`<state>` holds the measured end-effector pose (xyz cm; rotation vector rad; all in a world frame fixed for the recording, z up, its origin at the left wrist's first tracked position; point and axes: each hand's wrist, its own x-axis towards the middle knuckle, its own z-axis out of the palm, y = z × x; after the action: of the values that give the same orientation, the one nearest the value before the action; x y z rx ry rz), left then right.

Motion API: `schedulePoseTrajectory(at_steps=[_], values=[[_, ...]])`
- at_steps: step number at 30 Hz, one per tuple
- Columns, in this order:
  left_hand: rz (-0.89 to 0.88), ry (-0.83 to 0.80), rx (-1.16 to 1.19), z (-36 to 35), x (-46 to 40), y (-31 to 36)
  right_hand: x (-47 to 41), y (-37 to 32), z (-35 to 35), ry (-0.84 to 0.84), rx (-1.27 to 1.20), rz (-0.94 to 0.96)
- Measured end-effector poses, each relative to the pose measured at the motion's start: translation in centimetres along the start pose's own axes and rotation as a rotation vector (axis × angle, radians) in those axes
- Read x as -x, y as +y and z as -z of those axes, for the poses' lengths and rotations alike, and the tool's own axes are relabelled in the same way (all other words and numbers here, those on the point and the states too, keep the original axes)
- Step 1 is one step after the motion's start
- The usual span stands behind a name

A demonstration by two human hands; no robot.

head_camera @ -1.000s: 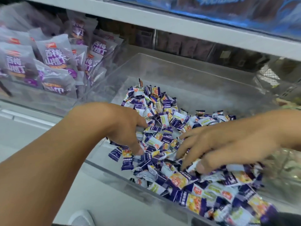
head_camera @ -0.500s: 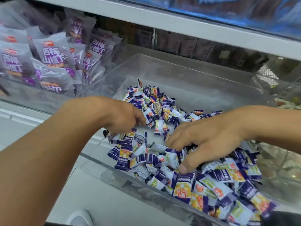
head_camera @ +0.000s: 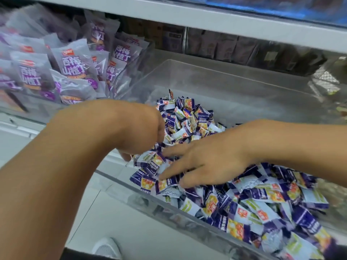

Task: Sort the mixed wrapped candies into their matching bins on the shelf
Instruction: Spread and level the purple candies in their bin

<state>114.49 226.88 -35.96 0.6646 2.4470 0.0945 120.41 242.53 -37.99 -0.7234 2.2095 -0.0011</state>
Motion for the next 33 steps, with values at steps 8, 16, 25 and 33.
schedulePoseTrajectory(at_steps=[8, 16, 25, 33], values=[[0.037, -0.305, -0.049, -1.7, -0.3, 0.6, 0.9, 1.1, -0.6, 0.016, -0.167, -0.031], [-0.095, -0.105, -0.140, -1.5, -1.8, 1.1, -0.7, 9.8, 2.7, 0.719, -0.168, -0.180], [-0.154, 0.019, -0.054, -1.9, -2.9, 1.0, -0.4, 10.7, 3.0, 0.771, 0.103, -0.152], [-0.320, 0.222, 0.314, -0.9, -1.9, 2.6, 7.6, 5.4, 0.0, 0.925, -0.777, -0.206]])
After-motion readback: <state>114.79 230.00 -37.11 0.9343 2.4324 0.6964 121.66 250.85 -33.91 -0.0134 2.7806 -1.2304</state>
